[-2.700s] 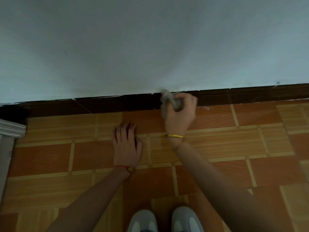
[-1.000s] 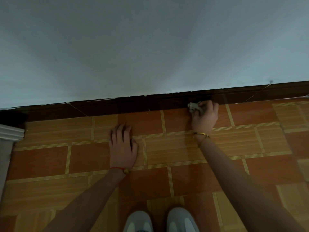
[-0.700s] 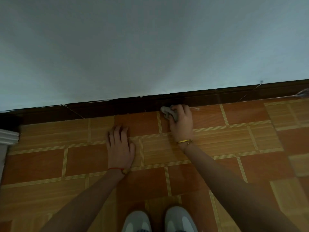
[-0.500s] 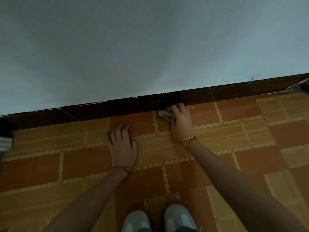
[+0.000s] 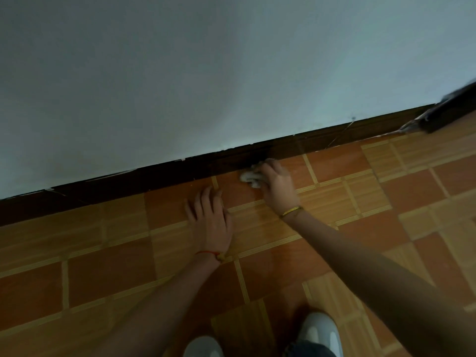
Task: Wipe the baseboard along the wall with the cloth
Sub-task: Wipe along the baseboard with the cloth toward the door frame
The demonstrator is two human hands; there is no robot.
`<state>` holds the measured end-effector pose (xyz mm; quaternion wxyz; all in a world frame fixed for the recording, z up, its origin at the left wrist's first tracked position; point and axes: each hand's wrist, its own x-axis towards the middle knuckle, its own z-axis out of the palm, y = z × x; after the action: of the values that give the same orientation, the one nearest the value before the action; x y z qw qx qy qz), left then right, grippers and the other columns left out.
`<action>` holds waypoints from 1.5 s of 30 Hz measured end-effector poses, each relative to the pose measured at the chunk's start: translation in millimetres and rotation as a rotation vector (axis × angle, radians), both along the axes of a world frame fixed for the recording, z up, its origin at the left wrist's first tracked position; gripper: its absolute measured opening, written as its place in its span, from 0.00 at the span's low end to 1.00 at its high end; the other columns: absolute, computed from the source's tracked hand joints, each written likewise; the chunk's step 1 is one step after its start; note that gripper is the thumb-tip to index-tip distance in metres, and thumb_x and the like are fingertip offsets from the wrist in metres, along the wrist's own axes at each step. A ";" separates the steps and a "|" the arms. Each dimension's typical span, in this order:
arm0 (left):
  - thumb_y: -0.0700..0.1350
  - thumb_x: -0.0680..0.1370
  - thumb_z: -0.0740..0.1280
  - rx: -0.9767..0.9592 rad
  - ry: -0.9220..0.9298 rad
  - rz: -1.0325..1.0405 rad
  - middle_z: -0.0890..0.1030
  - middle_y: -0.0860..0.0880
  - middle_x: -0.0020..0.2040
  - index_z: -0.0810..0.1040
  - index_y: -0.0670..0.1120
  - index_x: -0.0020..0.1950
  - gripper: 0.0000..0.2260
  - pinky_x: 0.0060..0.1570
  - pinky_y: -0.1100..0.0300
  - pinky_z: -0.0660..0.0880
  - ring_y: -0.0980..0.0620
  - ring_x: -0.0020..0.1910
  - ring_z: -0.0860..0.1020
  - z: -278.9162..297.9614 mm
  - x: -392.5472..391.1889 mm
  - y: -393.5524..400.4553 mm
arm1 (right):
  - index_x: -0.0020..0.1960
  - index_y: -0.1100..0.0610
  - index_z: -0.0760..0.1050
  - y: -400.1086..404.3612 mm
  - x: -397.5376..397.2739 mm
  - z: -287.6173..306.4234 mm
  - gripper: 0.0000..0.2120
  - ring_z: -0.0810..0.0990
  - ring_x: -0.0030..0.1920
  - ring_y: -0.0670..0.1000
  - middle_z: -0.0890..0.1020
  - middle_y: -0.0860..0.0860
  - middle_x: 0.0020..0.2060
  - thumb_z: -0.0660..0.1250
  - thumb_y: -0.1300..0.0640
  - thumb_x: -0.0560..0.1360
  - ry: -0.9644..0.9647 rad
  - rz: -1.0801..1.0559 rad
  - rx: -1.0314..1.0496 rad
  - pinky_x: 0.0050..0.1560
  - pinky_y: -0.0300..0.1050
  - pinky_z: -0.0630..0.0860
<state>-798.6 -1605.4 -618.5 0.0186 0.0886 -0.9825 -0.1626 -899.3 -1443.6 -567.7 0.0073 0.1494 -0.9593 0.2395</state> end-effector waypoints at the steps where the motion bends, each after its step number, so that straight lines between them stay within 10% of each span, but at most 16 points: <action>1: 0.50 0.79 0.56 -0.007 -0.003 0.001 0.71 0.41 0.71 0.71 0.45 0.71 0.22 0.73 0.32 0.59 0.39 0.71 0.67 -1.0 0.2 0.2 | 0.59 0.58 0.75 -5.7 5.4 -0.5 0.17 0.73 0.55 0.60 0.75 0.58 0.56 0.63 0.67 0.71 0.012 0.075 0.002 0.54 0.53 0.73; 15: 0.48 0.79 0.56 -0.035 0.059 0.020 0.71 0.41 0.71 0.71 0.44 0.72 0.22 0.73 0.33 0.57 0.39 0.71 0.67 -2.7 -0.3 3.9 | 0.62 0.60 0.73 52.2 -24.3 -11.2 0.22 0.71 0.57 0.63 0.72 0.62 0.60 0.62 0.73 0.70 0.023 -0.284 0.073 0.56 0.57 0.74; 27: 0.46 0.78 0.57 -0.061 0.149 0.027 0.72 0.40 0.69 0.72 0.43 0.70 0.21 0.72 0.33 0.59 0.38 0.69 0.69 -5.8 -0.6 6.2 | 0.61 0.60 0.73 40.0 -17.8 -16.1 0.20 0.73 0.54 0.61 0.74 0.62 0.55 0.67 0.71 0.70 0.082 0.129 0.105 0.52 0.53 0.75; 36: 0.47 0.79 0.56 -0.114 0.129 0.023 0.72 0.39 0.69 0.71 0.42 0.71 0.22 0.71 0.32 0.61 0.37 0.68 0.69 -7.0 -1.1 7.6 | 0.65 0.60 0.70 119.6 -48.2 -13.9 0.22 0.70 0.55 0.64 0.71 0.63 0.59 0.64 0.68 0.73 0.021 -0.281 0.071 0.56 0.57 0.73; 45: 0.50 0.79 0.54 -0.142 -0.012 0.040 0.71 0.39 0.70 0.70 0.42 0.73 0.24 0.70 0.35 0.64 0.37 0.69 0.69 3.6 1.9 13.7 | 0.63 0.59 0.73 22.6 -13.9 -17.9 0.22 0.72 0.57 0.64 0.73 0.63 0.58 0.64 0.71 0.71 0.038 0.145 0.023 0.55 0.56 0.74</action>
<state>-796.6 -1591.7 -614.9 0.0223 0.1075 -0.9897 -0.0915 -913.2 -1421.0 -585.6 0.0065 0.2230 -0.9483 0.2257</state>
